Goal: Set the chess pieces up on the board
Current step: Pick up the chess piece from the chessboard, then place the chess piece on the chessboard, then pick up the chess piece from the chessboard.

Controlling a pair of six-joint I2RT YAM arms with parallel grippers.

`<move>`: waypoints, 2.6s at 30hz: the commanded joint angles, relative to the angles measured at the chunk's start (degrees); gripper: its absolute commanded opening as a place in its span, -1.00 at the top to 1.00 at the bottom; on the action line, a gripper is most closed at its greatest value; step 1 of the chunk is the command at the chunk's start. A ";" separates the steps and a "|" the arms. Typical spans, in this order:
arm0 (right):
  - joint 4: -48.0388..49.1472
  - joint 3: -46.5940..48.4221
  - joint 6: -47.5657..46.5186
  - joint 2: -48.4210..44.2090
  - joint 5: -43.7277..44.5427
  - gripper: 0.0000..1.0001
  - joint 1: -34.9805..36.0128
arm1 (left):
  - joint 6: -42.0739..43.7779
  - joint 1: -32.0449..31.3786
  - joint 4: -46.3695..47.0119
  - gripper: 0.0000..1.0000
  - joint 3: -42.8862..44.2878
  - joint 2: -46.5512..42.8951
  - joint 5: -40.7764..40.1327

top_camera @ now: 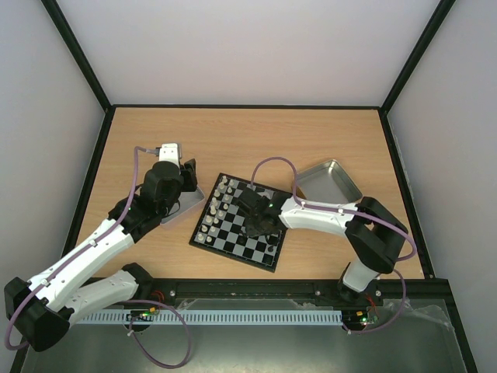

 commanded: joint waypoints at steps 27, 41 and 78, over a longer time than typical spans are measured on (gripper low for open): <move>-6.29 -2.97 -0.48 -4.46 0.38 0.94 2.43 | -0.29 0.33 0.49 0.07 -0.72 -0.21 -0.82; -6.15 -3.42 -0.96 -2.91 1.96 0.83 2.93 | -0.22 0.28 0.47 0.06 -0.88 -0.07 -0.62; -2.92 7.80 -6.11 5.49 1.92 0.67 3.25 | -0.43 0.27 0.30 0.06 -0.76 -0.22 -0.97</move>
